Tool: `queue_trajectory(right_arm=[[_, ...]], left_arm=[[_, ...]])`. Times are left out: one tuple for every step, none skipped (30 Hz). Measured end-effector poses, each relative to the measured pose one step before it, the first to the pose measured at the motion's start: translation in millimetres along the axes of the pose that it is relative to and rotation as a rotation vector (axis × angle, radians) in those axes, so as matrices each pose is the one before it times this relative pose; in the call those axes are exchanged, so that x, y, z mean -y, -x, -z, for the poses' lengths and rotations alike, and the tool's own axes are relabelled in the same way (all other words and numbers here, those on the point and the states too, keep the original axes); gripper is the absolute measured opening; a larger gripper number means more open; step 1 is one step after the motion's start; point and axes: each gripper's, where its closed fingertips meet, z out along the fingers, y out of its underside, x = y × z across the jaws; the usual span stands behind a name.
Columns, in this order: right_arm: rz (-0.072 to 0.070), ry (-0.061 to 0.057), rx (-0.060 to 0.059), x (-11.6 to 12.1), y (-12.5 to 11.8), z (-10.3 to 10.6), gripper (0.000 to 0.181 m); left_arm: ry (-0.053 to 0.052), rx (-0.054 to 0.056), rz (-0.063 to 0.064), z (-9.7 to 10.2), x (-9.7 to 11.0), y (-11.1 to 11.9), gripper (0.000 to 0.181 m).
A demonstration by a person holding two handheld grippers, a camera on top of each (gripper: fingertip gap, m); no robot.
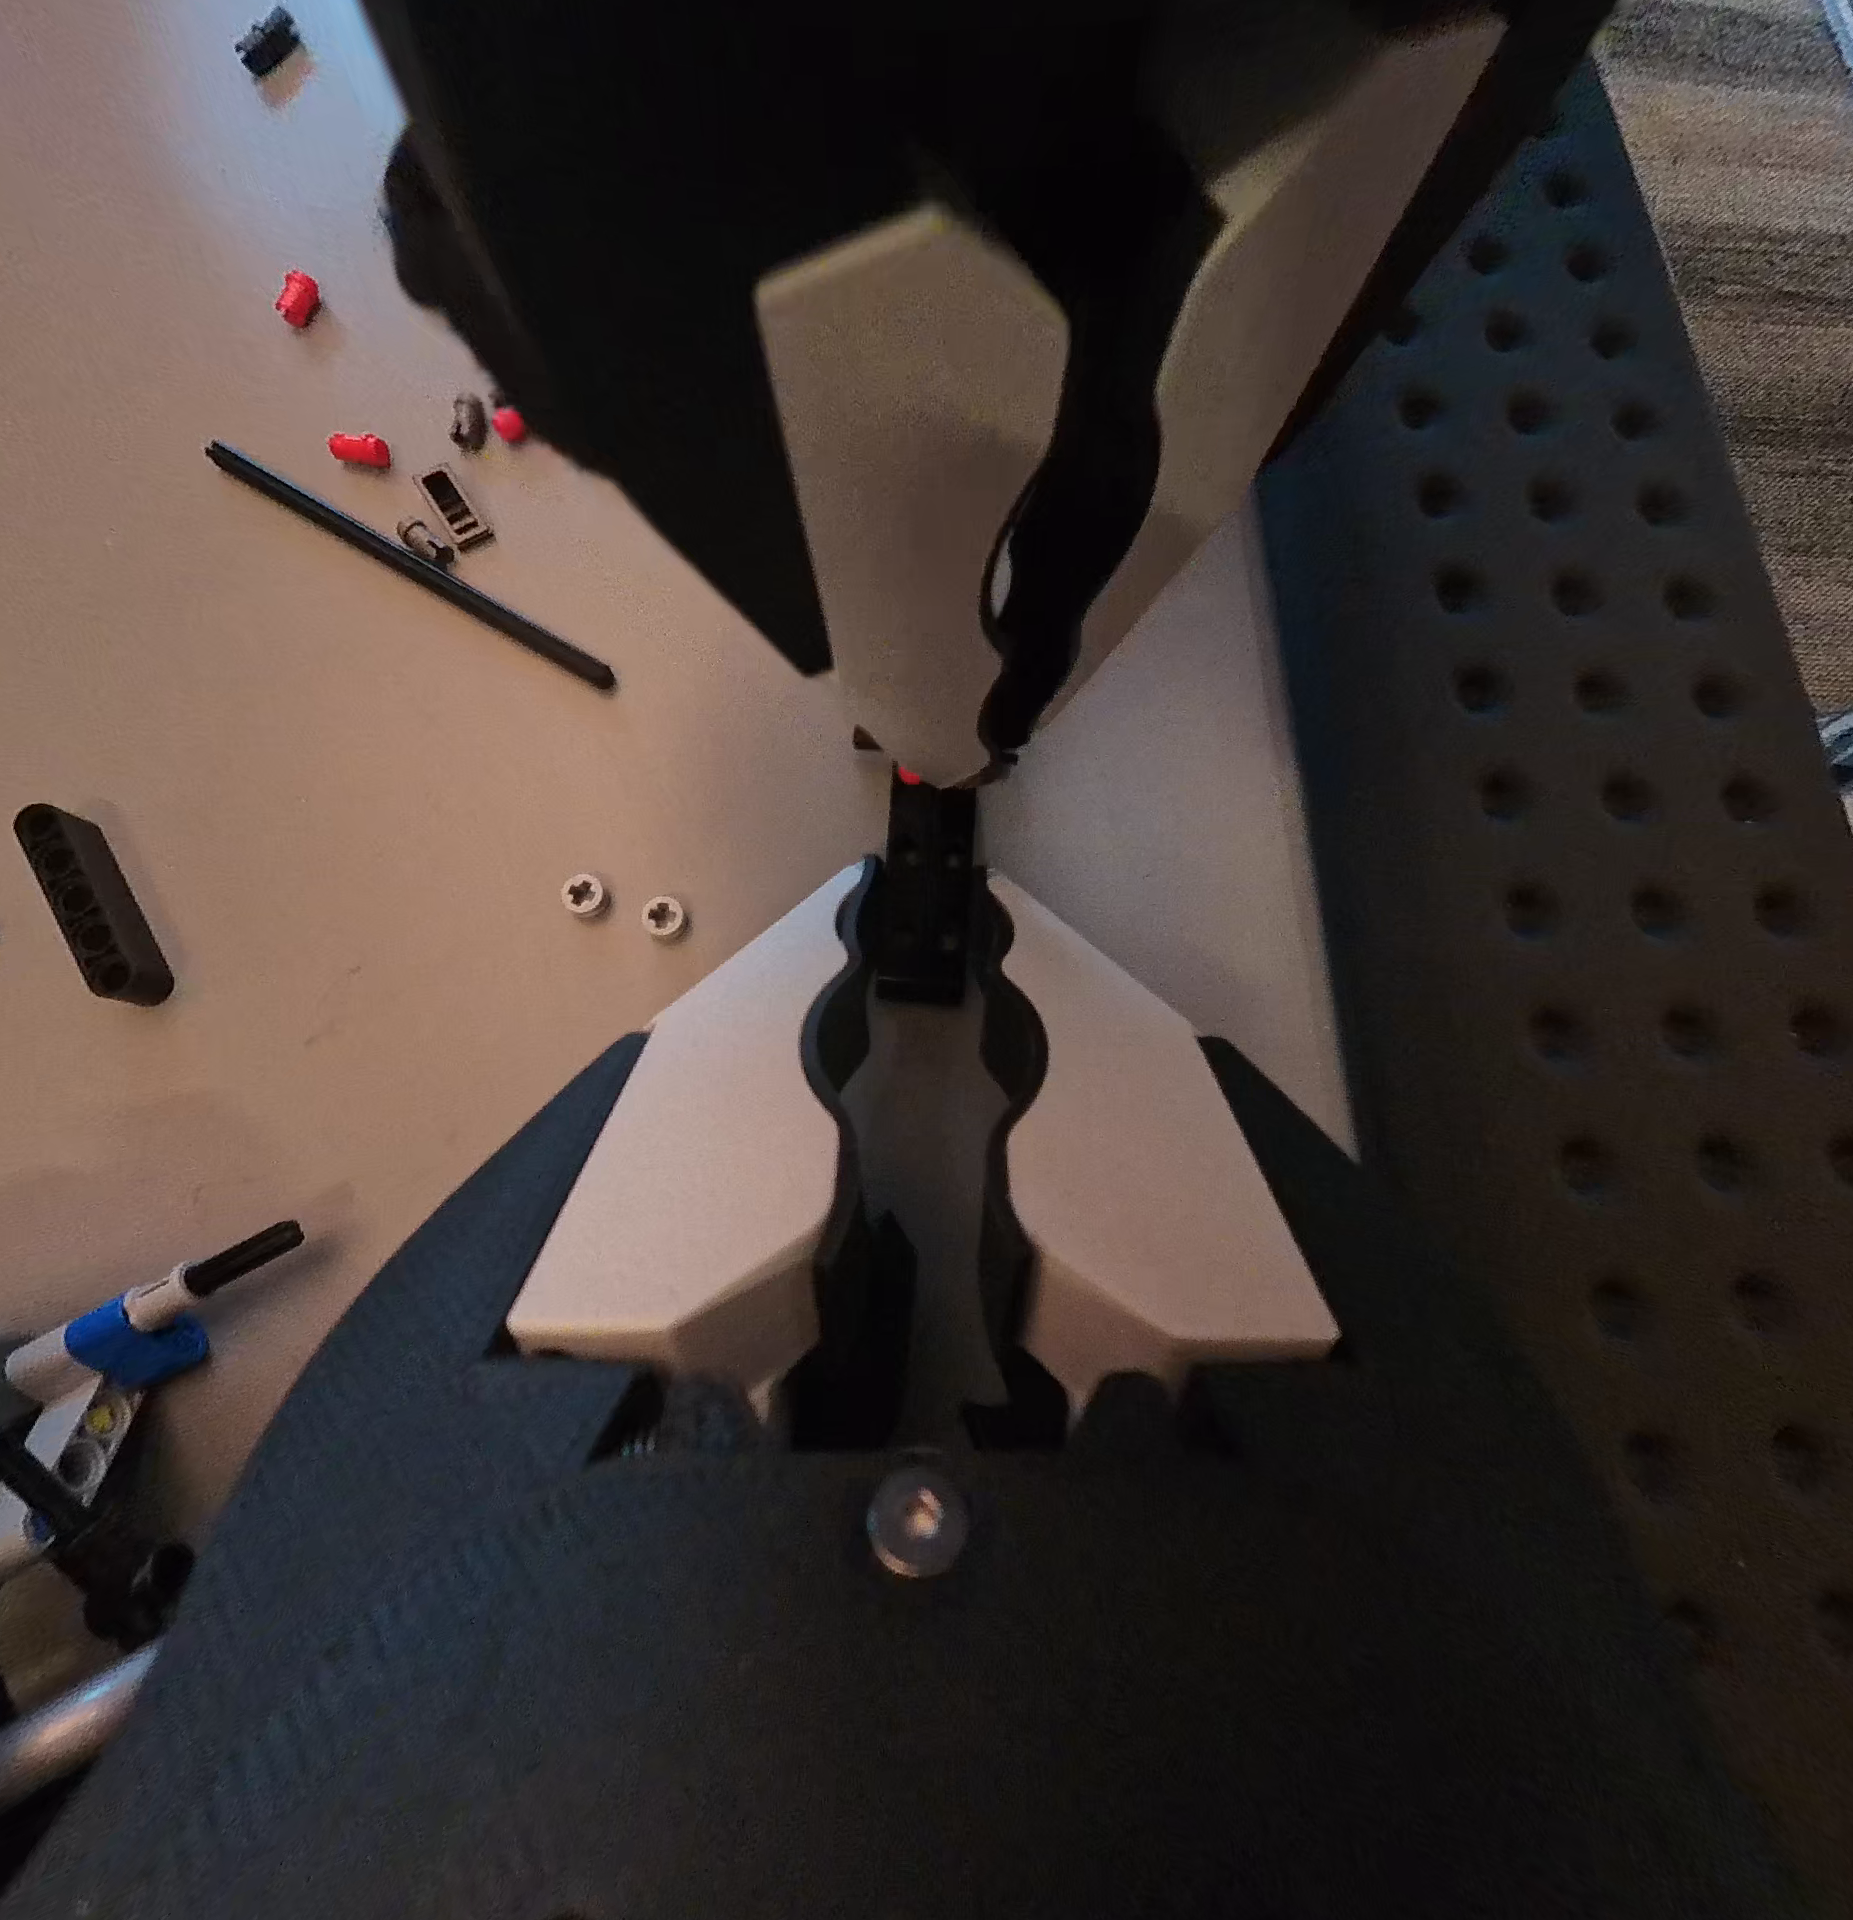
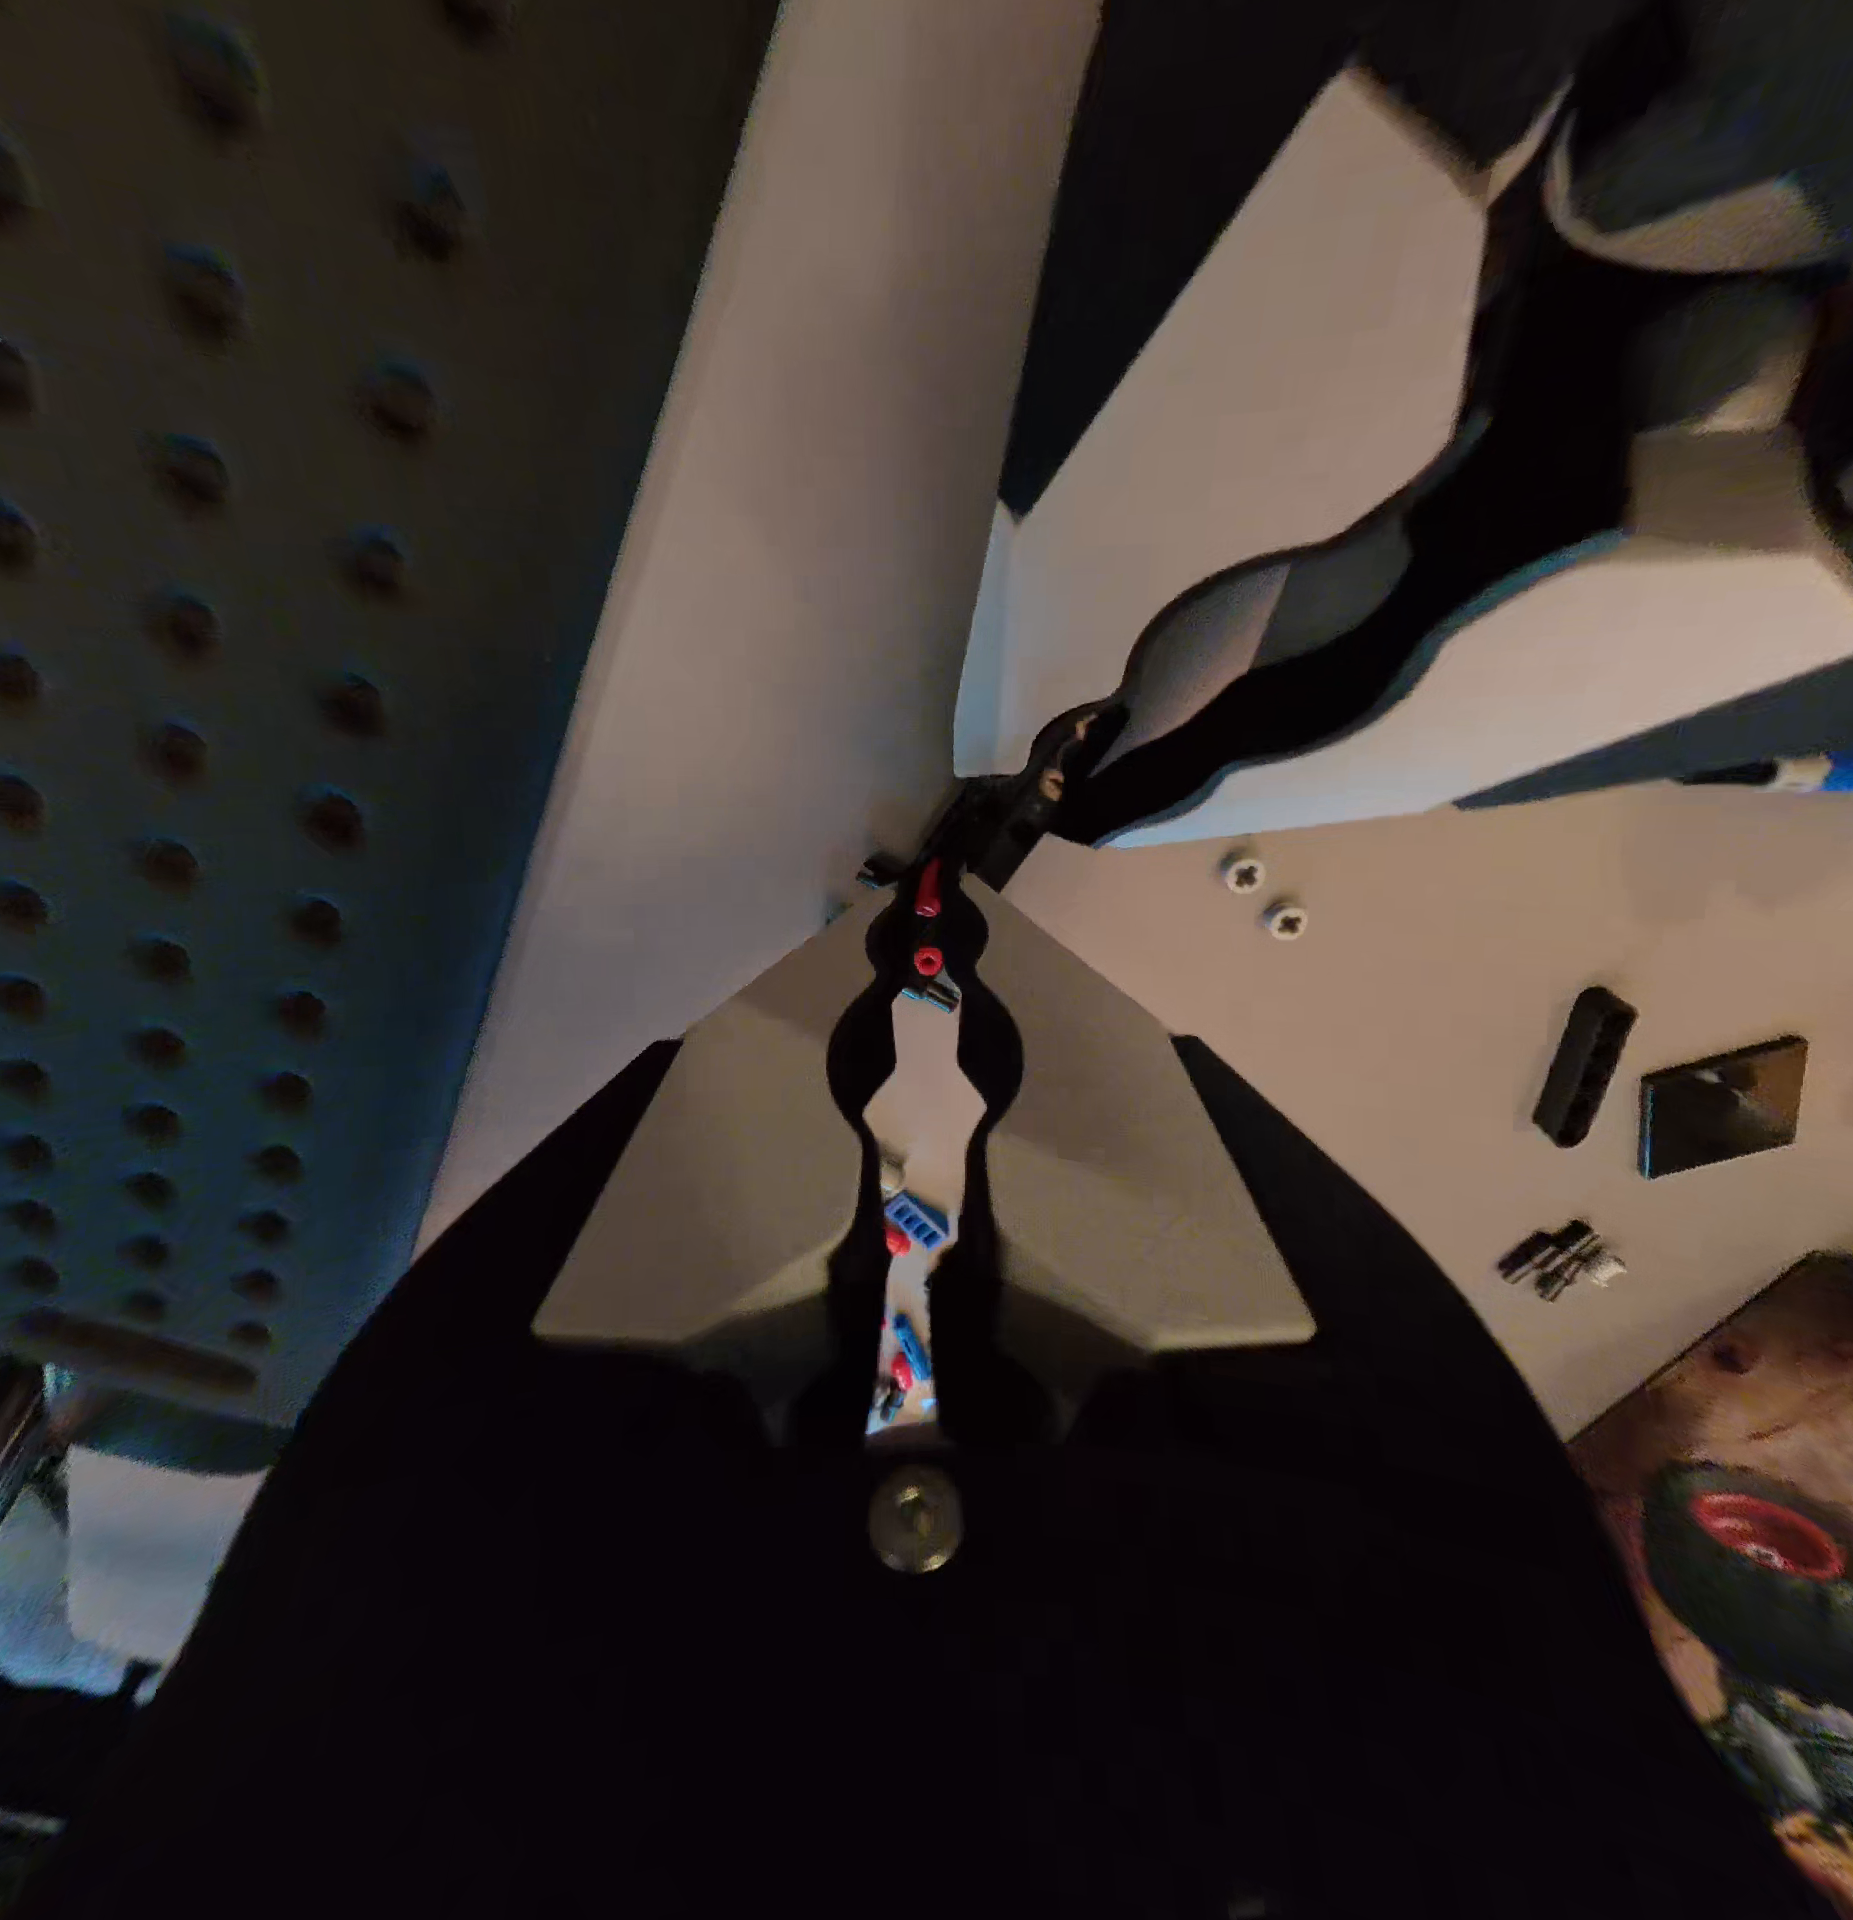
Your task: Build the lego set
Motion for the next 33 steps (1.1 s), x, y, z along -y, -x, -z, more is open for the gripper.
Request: queue_trajectory(right_arm=[[-0.0071, -0.0117, -0.0192, -0.43, 0.16, 0.66, 0.003], [-0.011, -0.0128, -0.0157, -0.26, 0.11, 0.83, 0.003], [-0.0057, -0.0103, -0.0174, -0.61, 0.14, 0.68, 0.003], [-0.0081, -0.0099, -0.0186, -0.94, -0.41, 1.28, 0.003], [-0.0199, -0.0197, -0.0109, -0.28, -0.28, 1.02, 0.003], [-0.0258, -0.0253, -0.0056, -0.53, -0.18, 0.67, 0.003], [-0.0279, -0.0276, -0.0104, -0.42, -1.05, 0.95, 0.002], [-0.0273, -0.0367, -0.0024, 1.52, 0.37, 1.73, 0.002], [-0.024, -0.0413, -0.0004, 2.94, 0.87, 2.09, 0.002], [-0.0184, -0.0293, -0.0083, 1.2, 0.49, 2.0, 0.002], [-0.0183, -0.0206, -0.0126, 0.42, -1.14, 2.06, 0.002], [-0.0199, -0.0188, -0.0141, 0.65, -1.98, 2.03, 0.002], [-0.0237, -0.0253, -0.0067, 0.28, -1.62, 2.14, 0.002], [-0.0213, -0.0298, 0.0009, 1.02, -0.4, 2.73, 0.002], [-0.017, -0.0383, 0.0022, 2.39, 0.18, 3.22, 0.002], [-0.0195, -0.0445, 0.0048, 3.85, 0.27, 3.54, 0.002], [-0.0218, -0.0471, 0.0079, 4.65, 0.62, 3.54, 0.002], [-0.0215, -0.0433, 0.0085, 4.57, 0.41, 3.57, 0.002], [-0.0219, -0.0354, 0.004, 3.16, -0.92, 3.22, 0.002], [-0.023, -0.0298, 0.0061, 1.93, -0.91, 2.57, 0.002], [-0.0187, -0.0303, 0.0052, 2.1, -0.64, 2.68, 0.002], [-0.0144, -0.0265, -0.0014, 1.96, -0.78, 1.89, 0.002], [-0.0131, -0.0224, -0.0034, 1.5, -0.98, 1.66, 0.002], [-0.0084, -0.016, -0.0072, 1.07, -0.7, 0.77, 0.002], [-0.0023, -0.0081, -0.011, 0.55, -0.47, 0.61, 0.002], [0.0024, -0.005, -0.0173, 0.5, -0.83, 0.04, 0.002], [0.0043, -0.0069, -0.0223, 0.95, -1.66, 0.35, 0.002], [0.0021, -0.012, -0.0249, 1.75, -2.13, 0.81, 0.002], [0.0007, -0.0123, -0.0231, 1.87, -1.76, 1.18, 0.002], [0.0031, -0.0115, -0.024, 2.02, -1.67, 1.35, 0.002], [0.0063, -0.0115, -0.0239, 2.24, -1.49, 1.23, 0.003], [0.0101, -0.0069, -0.0197, 1.48, -0.7, 0.92, 0.003], [0.0113, -0.0041, -0.0189, 0.98, -0.72, 0.73, 0.003]], left_arm=[[0.0001, -0.001, 0.0006, 0.05, 0.1, 0.03, 0.015], [-0.0002, -0.0014, 0.0011, -0.04, -0.05, 0.01, 0.015], [-0.0004, -0.0002, 0.0, 0.04, 0.13, -0.03, 0.015], [-0.0008, 0.0016, -0.0023, 0.01, 0.15, 0.01, 0.015], [-0.0008, 0.0021, -0.0027, -0.02, 0.16, -0.16, 0.015], [0.0003, 0.0046, -0.0044, -0.04, 0.06, -0.03, 0.015], [-0.0005, 0.0088, -0.0075, -0.1, 0.4, 0.0, 0.015], [0.0005, 0.0084, -0.0094, -0.55, 0.33, -0.51, 0.017], [0.0016, 0.0114, -0.0127, -0.8, 0.64, -0.44, 0.022], [0.0012, 0.0171, -0.0191, -0.63, 0.73, 0.02, 0.027], [-0.0095, 0.0183, -0.025, 0.07, 2.68, -0.2, 0.029], [-0.019, 0.0177, -0.026, 1.09, 4.86, -0.35, 0.031], [-0.0153, 0.0163, -0.0238, 1.64, 4.63, -0.22, 0.031], [-0.014, 0.025, -0.0269, 1.56, 4.01, 1.29, 0.029], [-0.0157, 0.0299, -0.0274, 1.68, 3.72, 2.37, 0.025], [-0.0186, 0.0138, -0.0245, 1.82, 3.76, 0.44, 0.02], [-0.0232, 0.0112, -0.0233, 1.63, 4.33, 0.09, 0.016], [-0.0072, 0.0265, -0.0242, 0.98, 1.88, 2.51, 0.013], [0.0068, 0.0256, -0.0265, 0.19, -0.19, 2.61, 0.012], [-0.0069, 0.0152, -0.0195, 0.62, 1.66, 1.03, 0.009], [-0.0106, 0.0187, -0.0069, 1.0, 2.29, 2.26, 0.009], [-0.0096, 0.0143, -0.0037, 1.25, 1.77, 2.39, 0.008], [-0.0089, 0.0058, 0.0009, 1.1, 1.35, 1.37, 0.007], [-0.0066, 0.0065, 0.0041, 0.8, 0.96, 1.25, 0.006], [-0.0035, 0.0008, 0.0073, 0.39, 0.58, 0.47, 0.006], [-0.0025, -0.0008, 0.0141, 0.08, 0.16, 0.44, 0.005], [-0.0041, 0.0005, 0.0127, 0.47, 0.1, 1.0, 0.004], [-0.0077, 0.003, 0.0172, 0.82, 0.46, 1.8, 0.003], [-0.0124, -0.0018, 0.0246, 1.11, 1.16, 1.67, 0.002], [-0.0161, -0.0042, 0.0287, 1.1, 1.74, 1.61, 0.002], [-0.0162, -0.0024, 0.0229, 1.08, 1.85, 1.65, 0.002], [-0.0131, -0.0052, 0.0165, 1.07, 1.71, 0.7, 0.002], [-0.0092, -0.0056, 0.0157, 0.32, 1.1, 0.13, 0.002]])
